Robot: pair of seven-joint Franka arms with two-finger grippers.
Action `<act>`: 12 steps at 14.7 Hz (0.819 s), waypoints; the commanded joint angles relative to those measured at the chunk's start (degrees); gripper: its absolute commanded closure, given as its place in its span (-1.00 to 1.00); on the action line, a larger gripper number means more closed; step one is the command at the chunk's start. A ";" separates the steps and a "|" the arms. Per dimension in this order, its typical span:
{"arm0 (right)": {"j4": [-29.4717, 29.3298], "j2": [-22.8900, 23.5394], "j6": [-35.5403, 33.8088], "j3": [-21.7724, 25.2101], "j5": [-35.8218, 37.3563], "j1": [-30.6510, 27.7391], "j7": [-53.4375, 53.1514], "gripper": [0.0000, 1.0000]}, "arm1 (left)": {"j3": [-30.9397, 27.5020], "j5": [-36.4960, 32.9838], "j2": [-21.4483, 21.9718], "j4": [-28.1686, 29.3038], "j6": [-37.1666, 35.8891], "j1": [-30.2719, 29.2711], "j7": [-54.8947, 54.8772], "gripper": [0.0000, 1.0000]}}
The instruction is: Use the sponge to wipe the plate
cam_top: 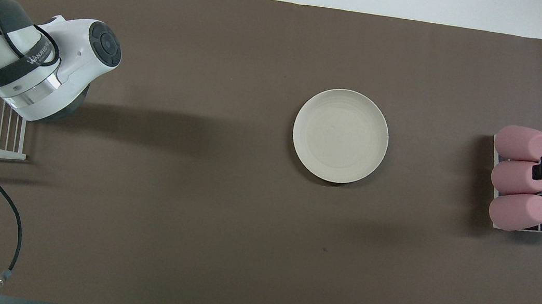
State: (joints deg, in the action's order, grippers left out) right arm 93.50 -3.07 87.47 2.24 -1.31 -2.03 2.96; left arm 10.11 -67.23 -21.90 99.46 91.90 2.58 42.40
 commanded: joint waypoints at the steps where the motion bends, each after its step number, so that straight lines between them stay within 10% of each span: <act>1: 0.90 -0.89 0.77 -0.30 0.96 -0.26 0.64 -1.00 | 0.08 0.00 -0.16 0.03 1.17 -0.29 0.75 -1.00; 12: 0.55 -0.80 0.51 -0.21 0.96 -0.26 -0.32 -1.00 | 0.35 19.74 7.56 -3.56 4.08 -3.98 -14.33 -1.00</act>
State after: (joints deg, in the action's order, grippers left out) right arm 93.45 -3.10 87.47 2.24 -1.31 -2.03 2.95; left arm 10.10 -53.28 -18.44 96.48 94.16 0.94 34.87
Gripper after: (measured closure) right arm 0.000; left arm 0.000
